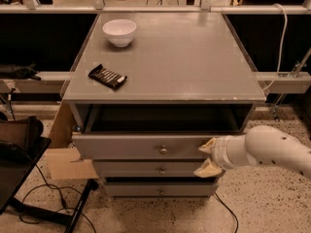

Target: Close top drawer

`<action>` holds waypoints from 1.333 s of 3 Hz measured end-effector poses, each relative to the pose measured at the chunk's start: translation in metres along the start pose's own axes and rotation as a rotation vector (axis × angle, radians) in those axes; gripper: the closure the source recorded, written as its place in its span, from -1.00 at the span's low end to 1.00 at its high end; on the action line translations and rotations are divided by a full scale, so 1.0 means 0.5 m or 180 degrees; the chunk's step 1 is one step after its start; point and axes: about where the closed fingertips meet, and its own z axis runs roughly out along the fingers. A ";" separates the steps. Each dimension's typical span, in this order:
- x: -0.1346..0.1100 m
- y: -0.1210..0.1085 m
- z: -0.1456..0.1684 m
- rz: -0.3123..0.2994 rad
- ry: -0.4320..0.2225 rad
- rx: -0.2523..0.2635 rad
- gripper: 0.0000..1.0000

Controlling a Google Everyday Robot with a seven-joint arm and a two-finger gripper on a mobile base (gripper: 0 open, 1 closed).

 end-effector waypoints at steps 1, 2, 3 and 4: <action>0.000 0.000 0.000 0.0000 0.0000 0.0000 -1.00; 0.000 0.000 0.000 0.0000 0.0000 0.0000 -1.00; -0.001 0.002 -0.002 -0.0008 0.0025 0.0012 -0.46; -0.002 0.009 -0.009 -0.0031 0.0100 0.0048 0.00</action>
Offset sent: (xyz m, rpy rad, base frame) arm 0.0000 0.0000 0.0000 0.0000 0.0000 0.0000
